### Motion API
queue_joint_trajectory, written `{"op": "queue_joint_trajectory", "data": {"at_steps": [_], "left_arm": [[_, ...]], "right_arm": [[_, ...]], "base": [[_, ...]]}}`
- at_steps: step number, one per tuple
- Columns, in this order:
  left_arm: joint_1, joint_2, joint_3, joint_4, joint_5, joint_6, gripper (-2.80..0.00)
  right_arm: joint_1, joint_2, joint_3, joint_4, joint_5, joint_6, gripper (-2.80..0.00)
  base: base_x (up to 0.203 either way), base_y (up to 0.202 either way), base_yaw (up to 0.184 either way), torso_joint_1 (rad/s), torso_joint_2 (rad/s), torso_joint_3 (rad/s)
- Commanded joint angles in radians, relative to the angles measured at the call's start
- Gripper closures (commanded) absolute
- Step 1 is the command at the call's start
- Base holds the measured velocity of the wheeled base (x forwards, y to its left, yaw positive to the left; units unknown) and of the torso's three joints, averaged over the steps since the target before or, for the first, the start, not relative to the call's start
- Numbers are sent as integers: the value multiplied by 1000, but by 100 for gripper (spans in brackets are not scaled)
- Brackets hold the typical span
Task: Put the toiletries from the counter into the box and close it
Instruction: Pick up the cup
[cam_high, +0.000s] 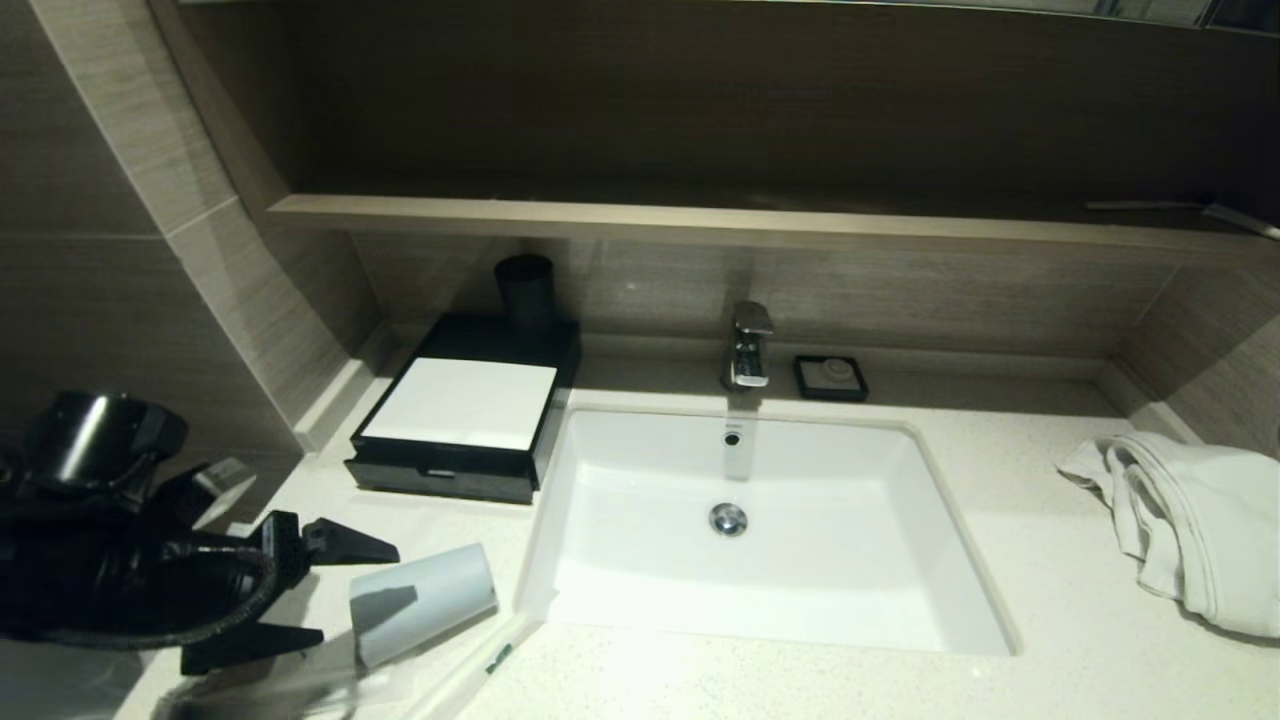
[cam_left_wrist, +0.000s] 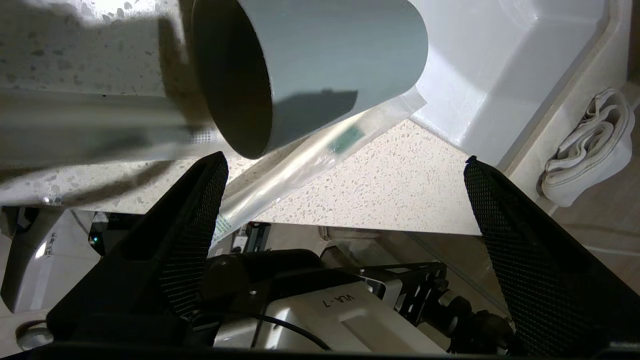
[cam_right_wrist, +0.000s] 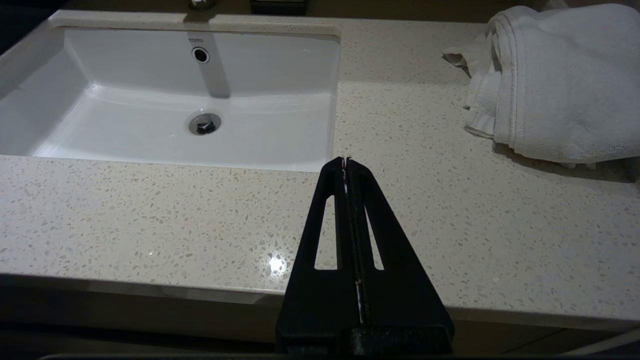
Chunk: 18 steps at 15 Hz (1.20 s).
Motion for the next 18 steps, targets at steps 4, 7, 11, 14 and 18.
{"op": "queue_joint_trajectory", "data": {"at_steps": [4, 7, 11, 14, 18], "left_arm": [[2, 70, 31, -67, -43, -2, -280], [2, 98, 33, -89, -47, -2, -280], [2, 133, 36, -125, -50, -2, -280], [2, 147, 29, -126, -102, -2, -280], [2, 192, 28, -171, -113, -2, -280]], "right_arm": [[0, 0, 0, 0, 1, 0, 0], [0, 0, 0, 0, 0, 0, 0], [0, 0, 0, 0, 0, 0, 0], [0, 0, 0, 0, 2, 0, 0], [0, 0, 0, 0, 0, 0, 0]], "base": [[0, 0, 0, 0, 0, 0], [0, 0, 0, 0, 0, 0], [0, 0, 0, 0, 0, 0], [0, 0, 0, 0, 0, 0], [0, 0, 0, 0, 0, 0]]}}
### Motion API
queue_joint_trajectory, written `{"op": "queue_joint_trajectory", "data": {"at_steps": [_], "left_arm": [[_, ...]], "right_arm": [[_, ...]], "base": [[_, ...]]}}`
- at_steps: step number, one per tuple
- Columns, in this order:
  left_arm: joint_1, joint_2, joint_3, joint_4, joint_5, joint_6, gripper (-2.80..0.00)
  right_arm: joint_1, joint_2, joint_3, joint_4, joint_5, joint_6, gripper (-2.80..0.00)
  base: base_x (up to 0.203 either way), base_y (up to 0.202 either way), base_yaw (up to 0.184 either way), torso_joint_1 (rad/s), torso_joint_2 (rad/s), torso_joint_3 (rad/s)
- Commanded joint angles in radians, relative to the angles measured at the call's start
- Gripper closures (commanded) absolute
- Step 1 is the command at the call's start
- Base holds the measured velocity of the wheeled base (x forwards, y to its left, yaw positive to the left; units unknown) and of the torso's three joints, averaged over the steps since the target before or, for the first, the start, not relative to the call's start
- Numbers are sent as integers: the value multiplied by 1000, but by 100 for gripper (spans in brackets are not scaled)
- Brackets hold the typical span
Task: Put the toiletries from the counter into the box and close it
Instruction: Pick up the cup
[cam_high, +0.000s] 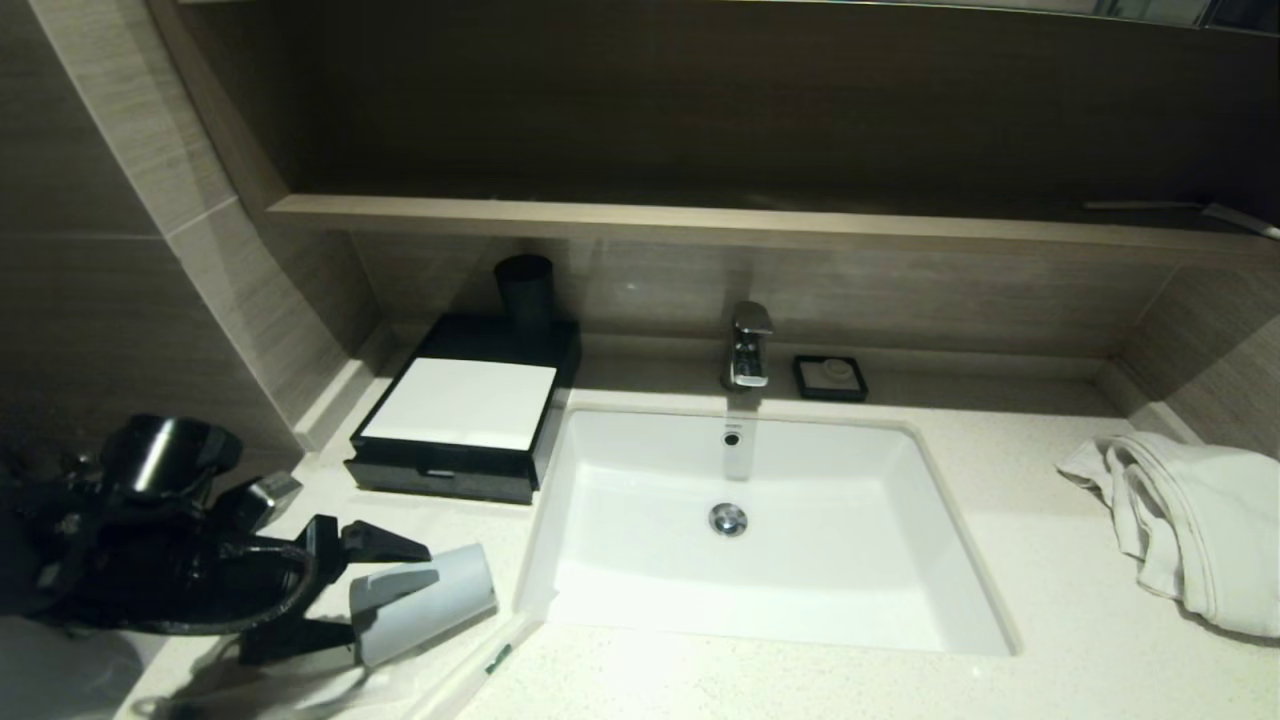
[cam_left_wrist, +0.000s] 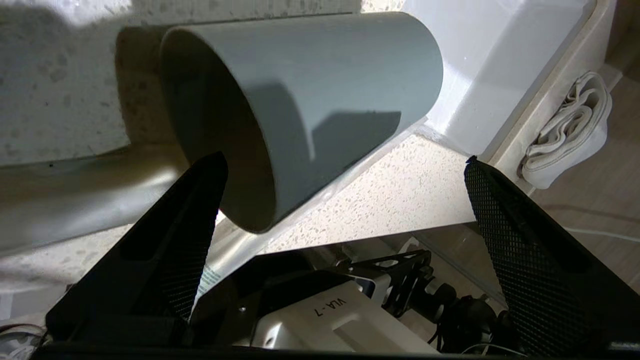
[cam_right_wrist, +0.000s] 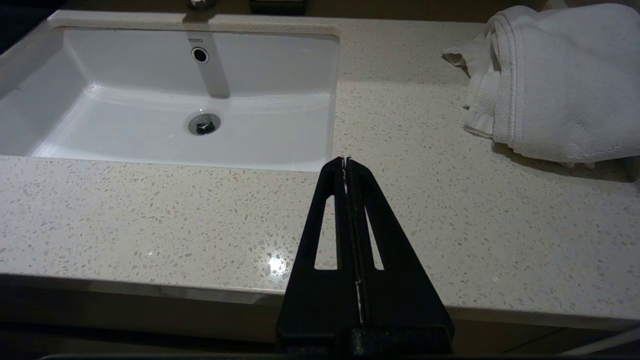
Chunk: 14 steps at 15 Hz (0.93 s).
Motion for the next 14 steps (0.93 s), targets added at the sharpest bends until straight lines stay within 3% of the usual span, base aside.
{"op": "queue_joint_trajectory", "data": {"at_steps": [1, 11, 14], "left_arm": [[1, 29, -3, -5, -5, -3, -280], [-14, 80, -15, -56, -7, -7, -280], [-15, 81, -15, -70, -34, -11, -280]], "right_arm": [[0, 0, 0, 0, 0, 0, 0], [0, 0, 0, 0, 0, 0, 0], [0, 0, 0, 0, 2, 0, 0]], "base": [[0, 0, 0, 0, 0, 0], [0, 0, 0, 0, 0, 0], [0, 0, 0, 0, 0, 0]]}}
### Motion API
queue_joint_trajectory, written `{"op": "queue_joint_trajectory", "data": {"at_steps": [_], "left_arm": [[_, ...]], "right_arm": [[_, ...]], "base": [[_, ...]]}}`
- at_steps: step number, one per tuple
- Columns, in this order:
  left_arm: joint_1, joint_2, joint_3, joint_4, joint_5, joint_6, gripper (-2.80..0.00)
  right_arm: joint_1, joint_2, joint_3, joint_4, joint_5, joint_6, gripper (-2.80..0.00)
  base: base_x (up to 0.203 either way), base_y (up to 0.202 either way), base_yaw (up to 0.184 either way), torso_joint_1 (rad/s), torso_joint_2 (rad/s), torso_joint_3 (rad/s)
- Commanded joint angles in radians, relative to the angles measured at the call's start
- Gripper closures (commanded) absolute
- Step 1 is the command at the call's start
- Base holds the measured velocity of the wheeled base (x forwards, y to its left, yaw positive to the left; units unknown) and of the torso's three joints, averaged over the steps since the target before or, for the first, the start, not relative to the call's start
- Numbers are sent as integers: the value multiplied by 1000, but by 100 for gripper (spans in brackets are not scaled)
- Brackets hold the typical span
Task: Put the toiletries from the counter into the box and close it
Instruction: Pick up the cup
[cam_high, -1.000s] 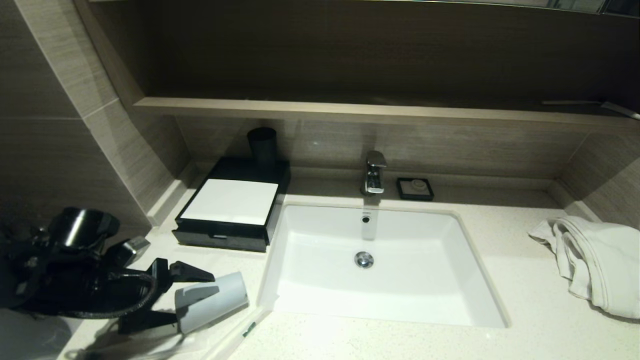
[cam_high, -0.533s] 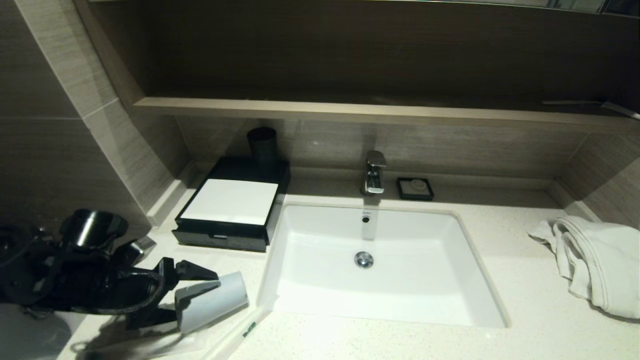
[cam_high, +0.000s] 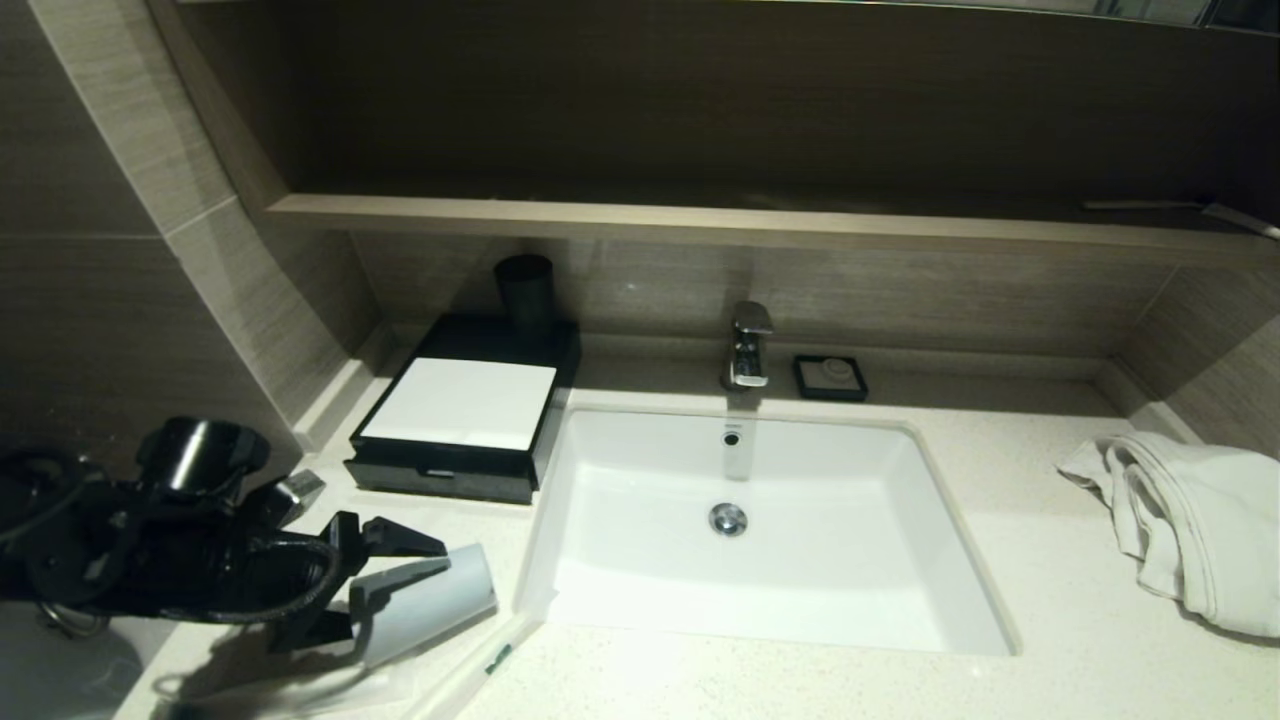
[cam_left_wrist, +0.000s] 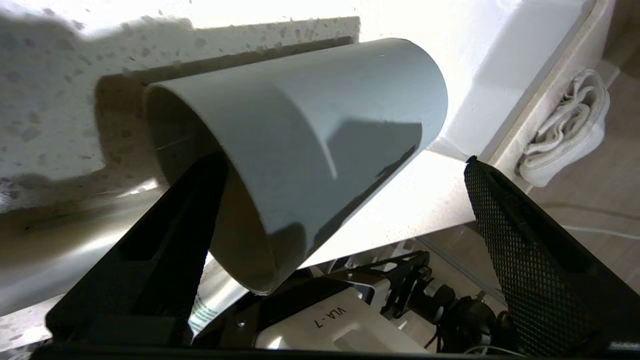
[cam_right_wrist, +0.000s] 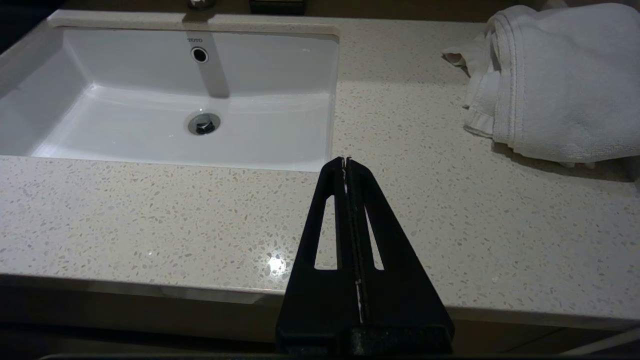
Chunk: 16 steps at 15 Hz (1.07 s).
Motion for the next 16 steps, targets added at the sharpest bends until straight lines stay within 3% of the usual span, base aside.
{"op": "queue_joint_trajectory", "data": {"at_steps": [1, 16], "left_arm": [[0, 2, 0, -2, -13, -4, -280], [-52, 20, 1, -46, -28, -16, -280]], "right_arm": [[0, 0, 0, 0, 0, 0, 0], [0, 0, 0, 0, 1, 0, 0]], "base": [[0, 0, 0, 0, 0, 0], [0, 0, 0, 0, 0, 0]]}}
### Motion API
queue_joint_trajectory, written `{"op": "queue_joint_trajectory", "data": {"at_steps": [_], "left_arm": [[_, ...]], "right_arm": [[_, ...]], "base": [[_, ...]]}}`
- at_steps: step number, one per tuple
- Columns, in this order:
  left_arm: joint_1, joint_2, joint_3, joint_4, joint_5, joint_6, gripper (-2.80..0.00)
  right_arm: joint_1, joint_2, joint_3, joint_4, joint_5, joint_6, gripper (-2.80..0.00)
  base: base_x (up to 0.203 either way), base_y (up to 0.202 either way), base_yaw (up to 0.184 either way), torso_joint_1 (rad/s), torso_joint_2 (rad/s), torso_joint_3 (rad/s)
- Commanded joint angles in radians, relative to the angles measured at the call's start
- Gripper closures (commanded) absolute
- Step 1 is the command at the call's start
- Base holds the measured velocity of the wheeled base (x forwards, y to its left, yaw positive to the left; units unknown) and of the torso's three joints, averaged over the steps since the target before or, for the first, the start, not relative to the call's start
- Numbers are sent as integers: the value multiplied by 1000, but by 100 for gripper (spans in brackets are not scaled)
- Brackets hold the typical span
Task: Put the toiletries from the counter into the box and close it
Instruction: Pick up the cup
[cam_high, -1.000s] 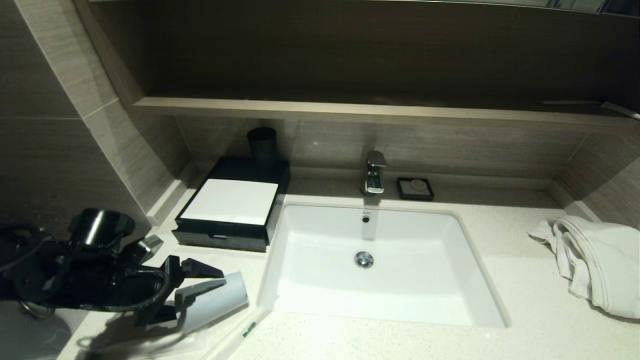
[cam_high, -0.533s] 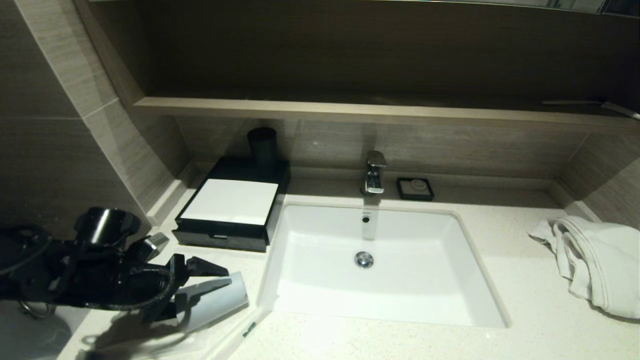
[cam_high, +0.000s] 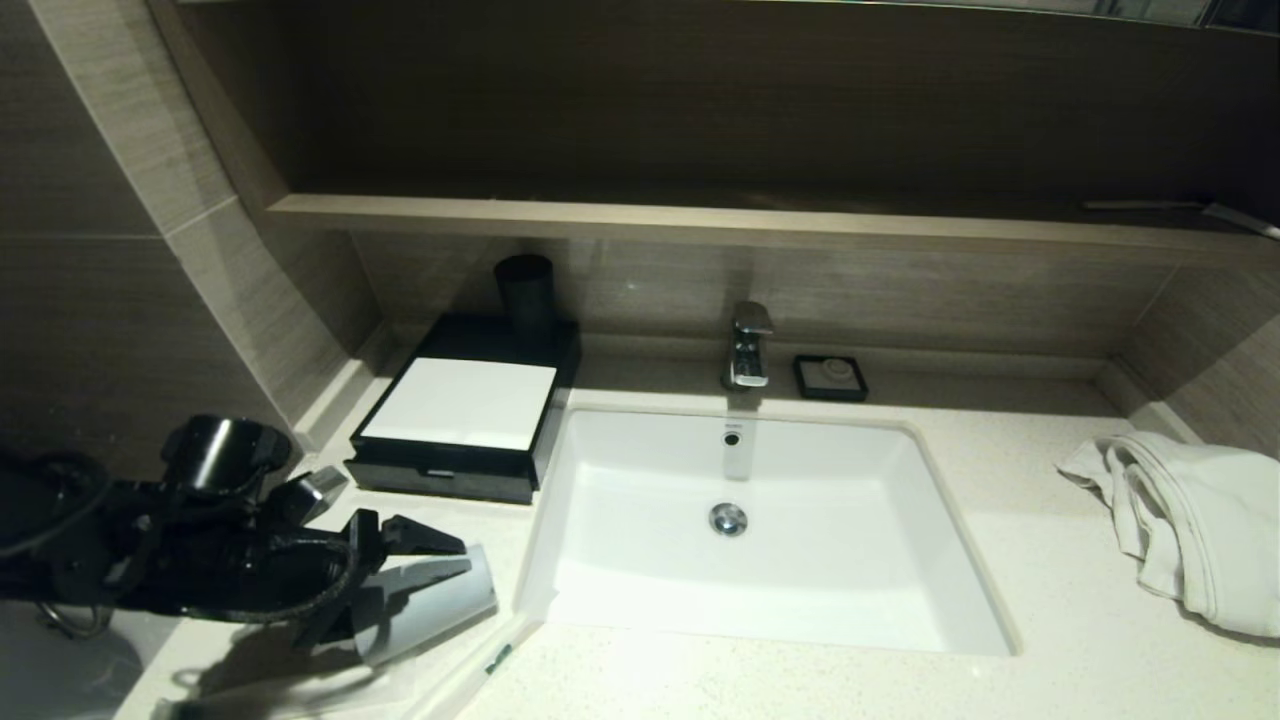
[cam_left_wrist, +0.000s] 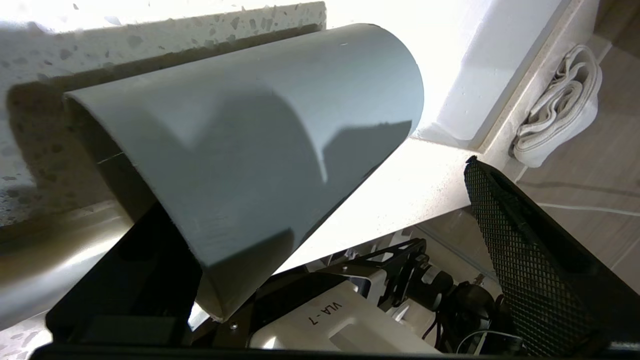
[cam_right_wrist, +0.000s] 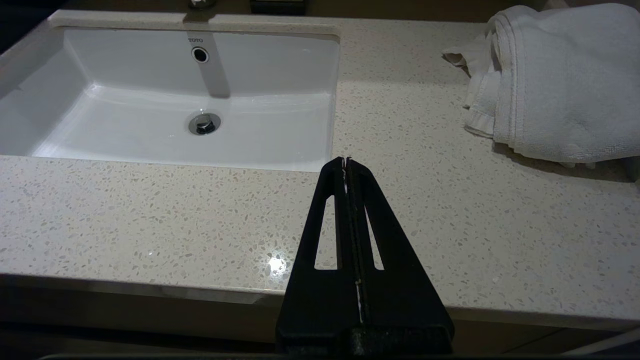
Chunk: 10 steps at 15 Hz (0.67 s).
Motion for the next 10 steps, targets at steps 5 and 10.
{"op": "queue_joint_trajectory", "data": {"at_steps": [5, 10], "left_arm": [[-8, 5, -1, -4, -4, -4, 0], [-8, 2, 2, -12, -8, -5, 0]], "right_arm": [[-1, 0, 0, 0, 0, 0, 0], [0, 0, 0, 0, 0, 0, 0]], "base": [[0, 0, 0, 0, 0, 0], [0, 0, 0, 0, 0, 0]]}}
